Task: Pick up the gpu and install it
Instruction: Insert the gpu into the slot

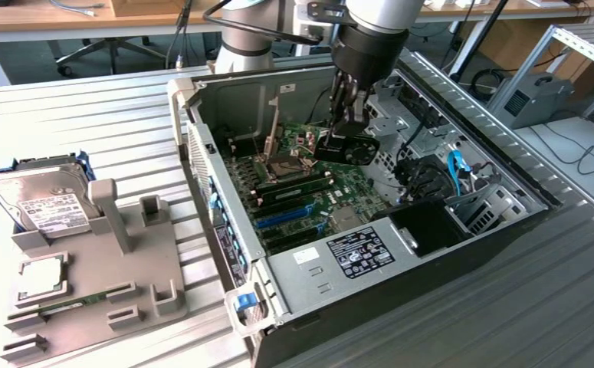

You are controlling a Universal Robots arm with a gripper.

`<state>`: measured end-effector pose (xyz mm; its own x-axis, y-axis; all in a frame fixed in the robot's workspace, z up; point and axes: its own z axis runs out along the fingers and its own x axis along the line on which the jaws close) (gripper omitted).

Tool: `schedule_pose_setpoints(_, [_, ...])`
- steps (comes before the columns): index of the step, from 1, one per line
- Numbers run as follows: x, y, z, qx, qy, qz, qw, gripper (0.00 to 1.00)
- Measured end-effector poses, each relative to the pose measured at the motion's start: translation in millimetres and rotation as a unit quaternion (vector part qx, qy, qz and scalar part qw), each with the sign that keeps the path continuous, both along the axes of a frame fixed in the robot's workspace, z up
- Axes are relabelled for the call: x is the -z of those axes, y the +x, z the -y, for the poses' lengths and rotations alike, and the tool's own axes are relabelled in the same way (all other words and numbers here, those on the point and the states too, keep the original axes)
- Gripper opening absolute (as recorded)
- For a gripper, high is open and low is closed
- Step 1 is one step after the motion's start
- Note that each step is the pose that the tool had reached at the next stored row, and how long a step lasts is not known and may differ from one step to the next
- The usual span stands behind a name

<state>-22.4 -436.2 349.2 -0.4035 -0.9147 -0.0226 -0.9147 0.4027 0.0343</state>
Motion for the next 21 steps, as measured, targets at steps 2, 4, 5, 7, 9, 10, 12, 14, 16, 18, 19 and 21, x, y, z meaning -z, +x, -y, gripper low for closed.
schedule_pose_setpoints(2, [0.0,0.0,0.0,-0.002,0.0,0.0,1.0,0.26])
schedule_pose_setpoints(4, [0.0,0.0,0.0,-0.003,0.0,0.0,1.0,0.26])
schedule_pose_setpoints(5, [0.0,0.0,0.0,-0.004,0.0,0.0,1.0,0.26])
schedule_pose_setpoints(7, [0.1,0.0,0.0,-0.006,0.0,0.0,1.0,0.26])
schedule_pose_setpoints(9, [0.1,0.0,0.0,-0.008,0.0,0.0,1.0,0.26])
schedule_pose_setpoints(10, [0.1,0.0,0.0,-0.01,0.0,0.0,0.9999,0.26])
schedule_pose_setpoints(12, [0.1,0.0,0.0,-0.012,0.0,0.0,0.9999,0.26])
schedule_pose_setpoints(14, [0.2,0.0,0.0,-0.013,0.0,0.0,0.9999,0.26])
schedule_pose_setpoints(16, [0.2,0.0,0.0,-0.014,0.0,0.0,0.9999,0.26])
schedule_pose_setpoints(18, [0.2,0.0,0.0,-0.016,0.0,0.0,0.9999,0.26])
schedule_pose_setpoints(19, [0.2,0.0,0.0,-0.017,0.0,0.0,0.9999,0.26])
schedule_pose_setpoints(21, [0.3,0.0,0.0,-0.02,0.0,0.0,0.9998,0.26])
